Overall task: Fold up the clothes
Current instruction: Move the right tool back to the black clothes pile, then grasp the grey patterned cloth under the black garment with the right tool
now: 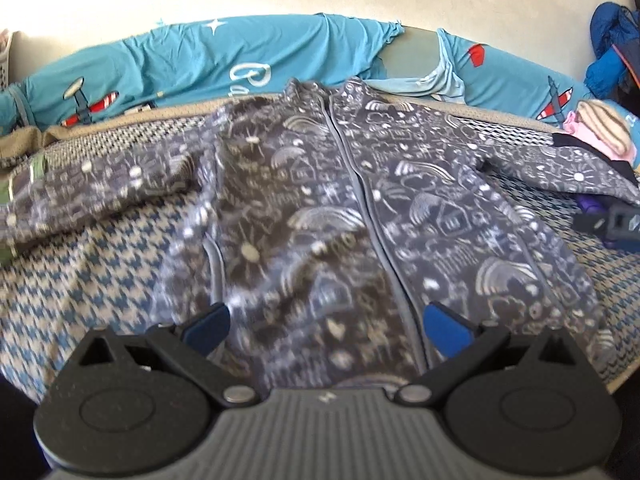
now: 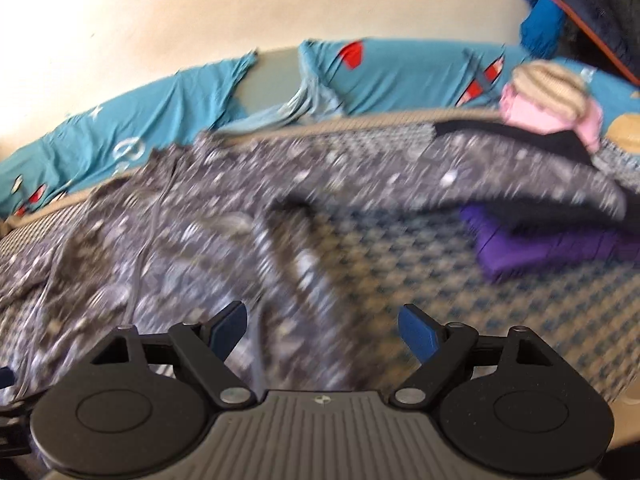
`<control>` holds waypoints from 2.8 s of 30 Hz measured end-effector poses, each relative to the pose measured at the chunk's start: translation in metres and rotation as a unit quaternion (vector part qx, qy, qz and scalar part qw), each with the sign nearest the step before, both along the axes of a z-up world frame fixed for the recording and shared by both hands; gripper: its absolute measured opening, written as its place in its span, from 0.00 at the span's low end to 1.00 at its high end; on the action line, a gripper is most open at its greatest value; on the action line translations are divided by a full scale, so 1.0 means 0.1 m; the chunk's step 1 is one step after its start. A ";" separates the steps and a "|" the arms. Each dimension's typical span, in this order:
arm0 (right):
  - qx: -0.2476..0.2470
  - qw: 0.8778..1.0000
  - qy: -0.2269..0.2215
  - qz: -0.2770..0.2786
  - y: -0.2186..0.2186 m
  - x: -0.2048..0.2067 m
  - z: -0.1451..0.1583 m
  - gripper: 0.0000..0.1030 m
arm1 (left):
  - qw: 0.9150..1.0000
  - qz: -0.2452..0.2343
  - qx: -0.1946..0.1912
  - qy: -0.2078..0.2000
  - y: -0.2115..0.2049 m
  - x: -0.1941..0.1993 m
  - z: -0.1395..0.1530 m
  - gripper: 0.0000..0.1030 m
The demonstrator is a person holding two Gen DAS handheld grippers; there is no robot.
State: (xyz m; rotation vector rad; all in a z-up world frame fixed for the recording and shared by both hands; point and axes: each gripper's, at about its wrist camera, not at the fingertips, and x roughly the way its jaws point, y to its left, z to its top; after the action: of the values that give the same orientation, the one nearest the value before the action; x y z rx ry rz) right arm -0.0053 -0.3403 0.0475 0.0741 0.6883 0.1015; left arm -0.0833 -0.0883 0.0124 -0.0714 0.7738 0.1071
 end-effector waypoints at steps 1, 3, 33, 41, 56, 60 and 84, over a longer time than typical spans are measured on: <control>0.001 1.000 -0.005 -0.006 -0.06 0.06 0.04 0.80 | 1.000 0.000 0.007 -0.002 0.01 0.04 0.02 1.00; 0.013 1.000 -0.008 -0.021 -0.18 0.16 0.11 0.80 | 1.000 -0.001 0.020 -0.004 0.05 0.12 0.05 1.00; 0.072 0.954 -0.086 -0.277 -1.93 0.52 0.22 0.80 | 0.993 0.081 -0.081 0.028 0.95 0.62 -0.04 1.00; 0.118 0.950 -0.069 -0.279 -2.20 0.57 0.10 0.80 | 0.991 0.082 -0.100 0.028 0.97 0.63 -0.05 1.00; 0.245 0.931 -0.071 -0.262 -2.40 0.62 -0.01 0.72 | 0.990 0.079 -0.116 0.031 0.95 0.62 -0.07 1.00; 0.260 0.931 -0.089 -0.239 -2.36 0.61 0.02 0.72 | 0.989 0.080 -0.118 0.031 0.95 0.62 -0.07 1.00; 0.283 0.921 -0.058 -0.259 -2.17 0.73 -0.02 0.72 | 0.990 0.074 -0.113 0.043 0.87 0.64 -0.15 1.00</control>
State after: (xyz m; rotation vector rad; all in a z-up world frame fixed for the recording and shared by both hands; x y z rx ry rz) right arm 0.0677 -0.5574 0.0458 0.7987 0.4837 -0.2080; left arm -0.0190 -0.0015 -0.0029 -0.3424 0.8634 0.1642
